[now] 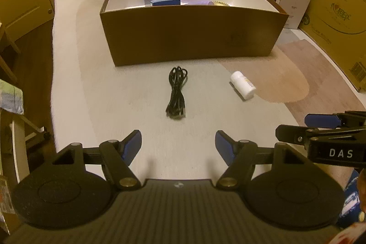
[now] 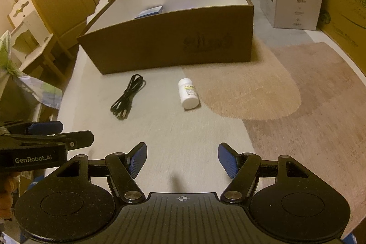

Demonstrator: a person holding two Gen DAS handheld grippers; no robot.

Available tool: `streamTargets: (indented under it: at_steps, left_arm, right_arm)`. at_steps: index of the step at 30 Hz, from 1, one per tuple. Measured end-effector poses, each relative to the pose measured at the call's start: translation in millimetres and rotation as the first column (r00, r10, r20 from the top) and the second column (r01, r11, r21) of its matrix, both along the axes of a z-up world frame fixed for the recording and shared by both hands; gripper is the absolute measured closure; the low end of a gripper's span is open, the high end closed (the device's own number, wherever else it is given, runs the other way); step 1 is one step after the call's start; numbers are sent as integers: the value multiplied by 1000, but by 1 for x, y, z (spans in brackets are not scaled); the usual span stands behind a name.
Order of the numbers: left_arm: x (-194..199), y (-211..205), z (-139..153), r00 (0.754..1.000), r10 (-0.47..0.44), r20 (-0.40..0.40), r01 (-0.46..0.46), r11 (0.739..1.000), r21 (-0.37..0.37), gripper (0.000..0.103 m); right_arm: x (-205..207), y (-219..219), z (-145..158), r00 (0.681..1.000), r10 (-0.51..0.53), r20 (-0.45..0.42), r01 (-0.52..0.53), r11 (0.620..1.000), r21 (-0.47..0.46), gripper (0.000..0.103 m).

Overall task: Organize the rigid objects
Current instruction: 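Move the left gripper over the black cable while the right gripper approaches the white pill bottle, then close the left gripper on the black cable while the right gripper grasps the white pill bottle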

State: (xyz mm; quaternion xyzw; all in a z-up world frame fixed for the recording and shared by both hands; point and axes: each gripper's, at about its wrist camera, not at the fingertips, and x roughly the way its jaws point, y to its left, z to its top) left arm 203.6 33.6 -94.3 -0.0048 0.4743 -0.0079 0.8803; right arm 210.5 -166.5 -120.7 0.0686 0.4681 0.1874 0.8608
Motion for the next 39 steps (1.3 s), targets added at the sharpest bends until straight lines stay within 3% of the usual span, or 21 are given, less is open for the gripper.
streamTargets:
  at_steps: [16,26,39]
  left_arm:
    - [57,10,-23,999,-16,39,15,999,29,41]
    - [80,13,-39,999,-37,30,35,998,55,42]
    - [82,26,-49,1000,-21,16,20,999,36,44]
  right_arm:
    - [48,17,-24,996,31,83,-29,999,-25,35]
    - [74,28,-38,995,44,90,-40,998,-44,43]
    - [90,44,-64,994,65,83,-59,996,-65,60]
